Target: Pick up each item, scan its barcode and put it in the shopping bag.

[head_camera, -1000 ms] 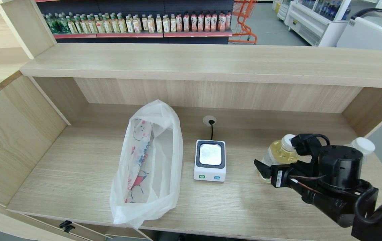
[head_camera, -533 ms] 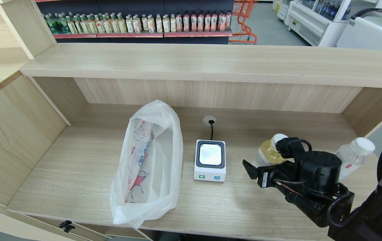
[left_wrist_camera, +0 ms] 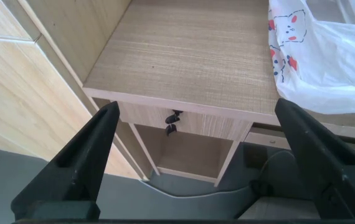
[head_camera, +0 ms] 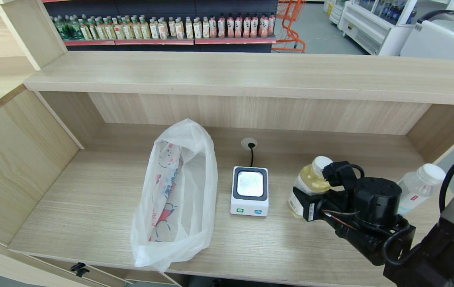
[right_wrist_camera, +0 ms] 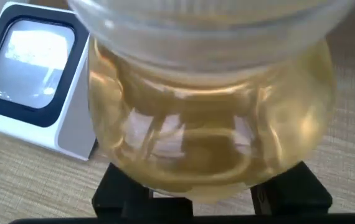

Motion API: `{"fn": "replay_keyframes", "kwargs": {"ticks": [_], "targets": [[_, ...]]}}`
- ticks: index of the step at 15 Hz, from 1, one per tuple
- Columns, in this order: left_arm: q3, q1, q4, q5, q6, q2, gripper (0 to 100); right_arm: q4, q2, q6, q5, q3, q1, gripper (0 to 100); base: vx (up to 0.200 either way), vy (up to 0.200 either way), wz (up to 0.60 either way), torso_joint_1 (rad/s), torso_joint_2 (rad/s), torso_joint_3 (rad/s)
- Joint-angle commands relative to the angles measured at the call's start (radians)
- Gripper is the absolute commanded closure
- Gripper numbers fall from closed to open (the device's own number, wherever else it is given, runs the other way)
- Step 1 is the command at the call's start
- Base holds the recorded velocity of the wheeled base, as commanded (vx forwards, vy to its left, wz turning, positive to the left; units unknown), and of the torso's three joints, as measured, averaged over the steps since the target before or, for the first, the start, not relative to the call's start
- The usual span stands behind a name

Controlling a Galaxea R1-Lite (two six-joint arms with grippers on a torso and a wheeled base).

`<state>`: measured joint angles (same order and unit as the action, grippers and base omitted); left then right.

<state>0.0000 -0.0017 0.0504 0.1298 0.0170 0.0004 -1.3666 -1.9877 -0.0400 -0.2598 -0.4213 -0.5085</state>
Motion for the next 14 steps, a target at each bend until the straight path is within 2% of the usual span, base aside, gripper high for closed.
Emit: {"fn": "replay_keyframes", "kwargs": {"ticks": [1,5,7,8,9,10,11,12,13,14], "targets": [[0.0,0.0,0.0,0.001,0.0,0.0,0,0.0,-0.002,0.02,-0.001,-0.017,0.005,100,0.0,0.0,0.0,0.0,0.0,0.0],[0.0,0.0,0.0,0.001,0.0,0.0,0,0.0,-0.002,0.092,0.001,-0.05,0.001,100,0.0,0.0,0.0,0.0,0.0,0.0],[0.0,0.0,0.0,0.001,0.0,0.0,0,0.011,0.047,0.089,0.04,-0.073,0.01,100,0.0,0.0,0.0,0.0,0.0,0.0],[0.0,0.0,0.0,0.001,0.0,0.0,0,0.061,0.121,0.077,0.122,-0.093,0.051,100,0.0,0.0,0.0,0.0,0.0,0.0],[0.0,0.0,0.0,0.001,0.0,0.0,0,0.176,0.214,0.074,0.203,-0.109,0.081,100,0.0,0.0,0.0,0.0,0.0,0.0],[0.0,0.0,0.0,0.001,0.0,0.0,0,0.376,0.359,0.06,0.335,-0.125,0.122,100,0.0,0.0,0.0,0.0,0.0,0.0],[0.0,0.0,0.0,0.001,0.0,0.0,0,0.486,0.435,0.04,0.422,-0.131,0.145,100,0.0,0.0,0.0,0.0,0.0,0.0],[0.0,0.0,0.0,0.001,0.0,0.0,0,0.644,0.533,0.026,0.596,-0.166,0.205,100,0.0,0.0,0.0,0.0,0.0,0.0],[0.0,0.0,0.0,0.001,0.0,0.0,0,0.739,0.587,0.025,0.763,-0.215,0.245,100,0.0,0.0,0.0,0.0,0.0,0.0],[0.0,0.0,0.0,0.001,0.0,0.0,0,0.782,0.612,0.015,0.846,-0.244,0.255,100,0.0,0.0,0.0,0.0,0.0,0.0]]}}
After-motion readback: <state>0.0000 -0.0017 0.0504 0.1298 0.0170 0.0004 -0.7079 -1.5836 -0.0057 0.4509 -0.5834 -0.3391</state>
